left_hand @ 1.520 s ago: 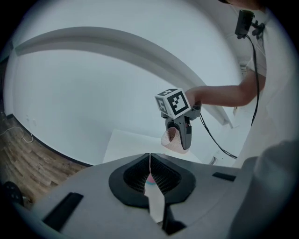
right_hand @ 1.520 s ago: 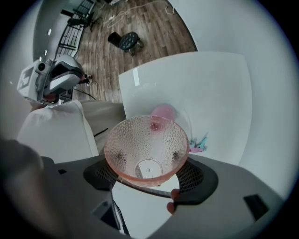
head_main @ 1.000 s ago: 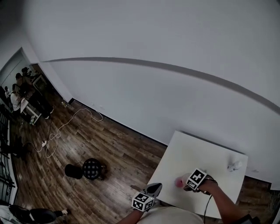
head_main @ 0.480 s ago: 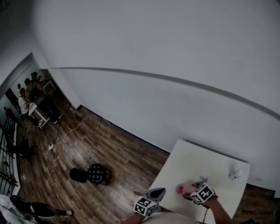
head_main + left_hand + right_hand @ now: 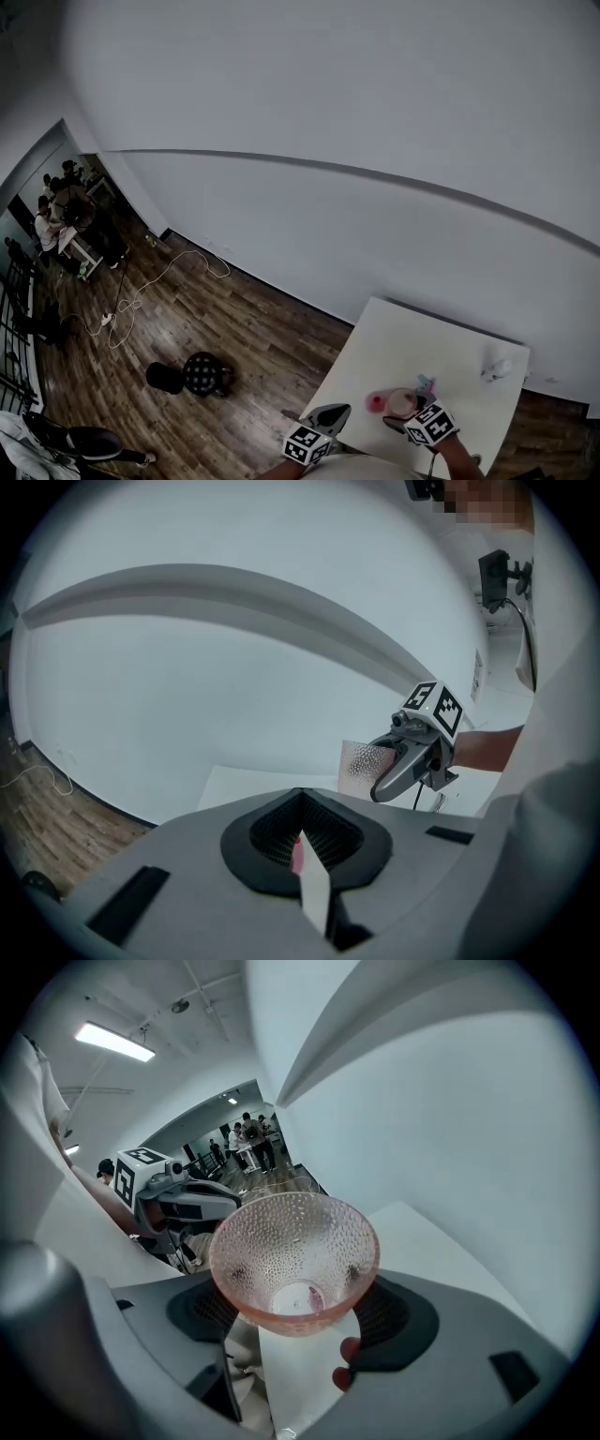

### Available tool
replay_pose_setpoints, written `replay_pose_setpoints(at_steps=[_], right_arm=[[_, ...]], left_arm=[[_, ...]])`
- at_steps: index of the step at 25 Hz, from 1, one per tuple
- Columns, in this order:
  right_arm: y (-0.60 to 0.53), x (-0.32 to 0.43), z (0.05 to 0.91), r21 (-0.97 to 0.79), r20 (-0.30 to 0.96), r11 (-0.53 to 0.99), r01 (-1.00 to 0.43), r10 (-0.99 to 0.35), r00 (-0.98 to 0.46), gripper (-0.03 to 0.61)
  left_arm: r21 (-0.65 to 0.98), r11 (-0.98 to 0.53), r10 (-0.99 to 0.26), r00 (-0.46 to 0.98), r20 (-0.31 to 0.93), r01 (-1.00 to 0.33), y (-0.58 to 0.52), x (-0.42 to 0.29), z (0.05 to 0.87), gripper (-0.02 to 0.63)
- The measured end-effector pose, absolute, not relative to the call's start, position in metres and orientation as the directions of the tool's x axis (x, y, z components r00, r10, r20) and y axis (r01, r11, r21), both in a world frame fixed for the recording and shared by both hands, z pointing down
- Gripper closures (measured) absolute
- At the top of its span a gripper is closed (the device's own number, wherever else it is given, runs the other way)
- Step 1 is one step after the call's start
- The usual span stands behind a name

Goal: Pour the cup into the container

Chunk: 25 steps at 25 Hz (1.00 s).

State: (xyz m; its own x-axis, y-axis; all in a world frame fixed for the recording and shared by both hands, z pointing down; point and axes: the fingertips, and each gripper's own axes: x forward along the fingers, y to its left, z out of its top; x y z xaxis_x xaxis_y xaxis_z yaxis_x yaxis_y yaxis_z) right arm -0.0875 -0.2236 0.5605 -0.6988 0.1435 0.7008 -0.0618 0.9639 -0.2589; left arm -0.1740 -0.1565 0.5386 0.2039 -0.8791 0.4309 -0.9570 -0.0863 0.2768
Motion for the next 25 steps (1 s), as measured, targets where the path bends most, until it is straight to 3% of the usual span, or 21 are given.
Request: replay_pose_setpoints(at_steps=[16,25], right_arm=[[-0.225,-0.043,0.547,-0.245,0.618,0.961,-0.13,0.051,-0.784,0.216],[-0.239,-0.01,0.545,-0.209,0.591,0.962,-0.176,-0.019,-0.806,0.216]], left_arm=[[0.256,-0.139,-0.876,0.239,0.42,-0.957,-0.158,-0.134,0.53,0.604],[0.265,-0.092,-0.89,0.199,0.411,-0.96,-0.155,-0.12,0.536,0.604]])
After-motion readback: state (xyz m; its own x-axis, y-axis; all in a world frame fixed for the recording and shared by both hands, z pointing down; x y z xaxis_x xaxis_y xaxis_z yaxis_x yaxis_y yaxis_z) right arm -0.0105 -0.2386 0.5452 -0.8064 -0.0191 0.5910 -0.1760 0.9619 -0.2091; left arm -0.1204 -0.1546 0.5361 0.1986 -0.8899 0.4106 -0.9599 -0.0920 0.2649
